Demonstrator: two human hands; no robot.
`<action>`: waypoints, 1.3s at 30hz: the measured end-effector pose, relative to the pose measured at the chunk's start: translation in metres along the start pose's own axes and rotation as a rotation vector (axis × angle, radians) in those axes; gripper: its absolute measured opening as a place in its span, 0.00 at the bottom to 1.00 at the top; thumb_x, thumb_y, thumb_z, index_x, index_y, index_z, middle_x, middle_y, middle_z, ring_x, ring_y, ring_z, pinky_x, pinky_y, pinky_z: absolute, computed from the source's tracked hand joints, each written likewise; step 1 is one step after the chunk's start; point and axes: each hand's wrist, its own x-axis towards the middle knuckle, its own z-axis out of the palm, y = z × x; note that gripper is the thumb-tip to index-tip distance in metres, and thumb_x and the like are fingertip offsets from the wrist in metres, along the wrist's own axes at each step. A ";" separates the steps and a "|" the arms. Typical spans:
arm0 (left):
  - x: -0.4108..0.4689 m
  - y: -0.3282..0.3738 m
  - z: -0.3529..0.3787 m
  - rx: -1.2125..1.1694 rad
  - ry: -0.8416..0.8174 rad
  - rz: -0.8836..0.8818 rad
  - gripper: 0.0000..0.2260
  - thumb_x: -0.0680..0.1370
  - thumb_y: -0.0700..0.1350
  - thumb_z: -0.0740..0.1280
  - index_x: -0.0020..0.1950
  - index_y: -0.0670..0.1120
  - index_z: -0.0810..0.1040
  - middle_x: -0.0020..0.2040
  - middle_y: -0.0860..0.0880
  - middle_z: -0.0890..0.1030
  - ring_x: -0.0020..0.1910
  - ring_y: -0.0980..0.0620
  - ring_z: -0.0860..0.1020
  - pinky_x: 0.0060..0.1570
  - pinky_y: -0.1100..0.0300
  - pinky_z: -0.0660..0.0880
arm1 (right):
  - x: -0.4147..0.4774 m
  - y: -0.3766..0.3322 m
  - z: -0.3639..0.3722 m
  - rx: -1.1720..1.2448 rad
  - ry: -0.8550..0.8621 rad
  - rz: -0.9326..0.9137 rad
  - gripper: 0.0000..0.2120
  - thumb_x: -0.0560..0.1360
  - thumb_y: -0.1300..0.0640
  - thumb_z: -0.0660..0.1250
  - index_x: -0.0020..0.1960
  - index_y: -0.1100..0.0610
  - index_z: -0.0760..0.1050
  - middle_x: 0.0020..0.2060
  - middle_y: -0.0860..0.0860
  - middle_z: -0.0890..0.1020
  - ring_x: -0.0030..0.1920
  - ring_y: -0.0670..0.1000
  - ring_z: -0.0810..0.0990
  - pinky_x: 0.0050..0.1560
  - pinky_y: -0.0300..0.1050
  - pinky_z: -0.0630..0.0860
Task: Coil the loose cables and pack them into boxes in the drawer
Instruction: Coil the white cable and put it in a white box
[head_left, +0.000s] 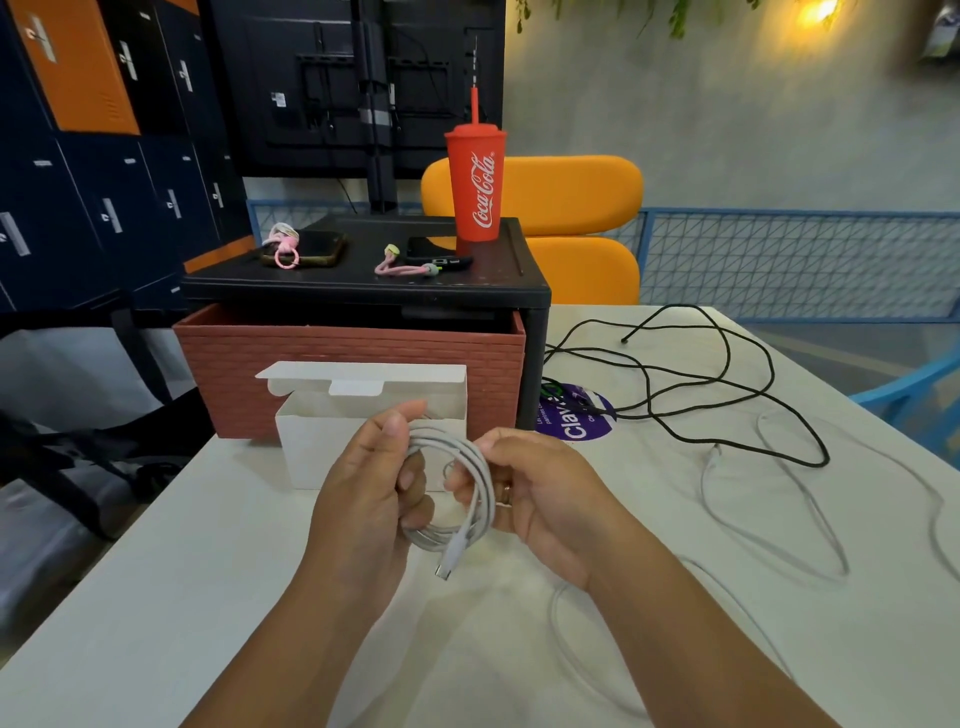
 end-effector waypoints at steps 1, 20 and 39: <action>0.000 0.000 0.000 0.014 0.014 0.015 0.12 0.72 0.51 0.61 0.49 0.48 0.77 0.25 0.53 0.64 0.22 0.59 0.60 0.21 0.68 0.60 | 0.000 0.001 0.001 0.000 -0.007 0.018 0.14 0.78 0.61 0.55 0.37 0.59 0.75 0.31 0.53 0.81 0.33 0.48 0.76 0.35 0.40 0.74; -0.003 -0.005 -0.003 0.387 0.270 0.377 0.07 0.79 0.48 0.60 0.44 0.56 0.75 0.29 0.61 0.73 0.27 0.61 0.70 0.29 0.69 0.68 | -0.005 0.010 0.016 -0.461 0.007 0.152 0.11 0.71 0.64 0.69 0.51 0.55 0.73 0.34 0.52 0.76 0.31 0.48 0.76 0.35 0.39 0.78; 0.002 -0.001 0.001 -0.339 -0.084 -0.138 0.14 0.73 0.49 0.61 0.35 0.47 0.82 0.25 0.53 0.61 0.22 0.58 0.62 0.26 0.66 0.70 | 0.001 -0.001 -0.004 -0.516 0.519 -0.331 0.11 0.72 0.60 0.69 0.33 0.50 0.77 0.30 0.44 0.80 0.33 0.39 0.75 0.41 0.33 0.74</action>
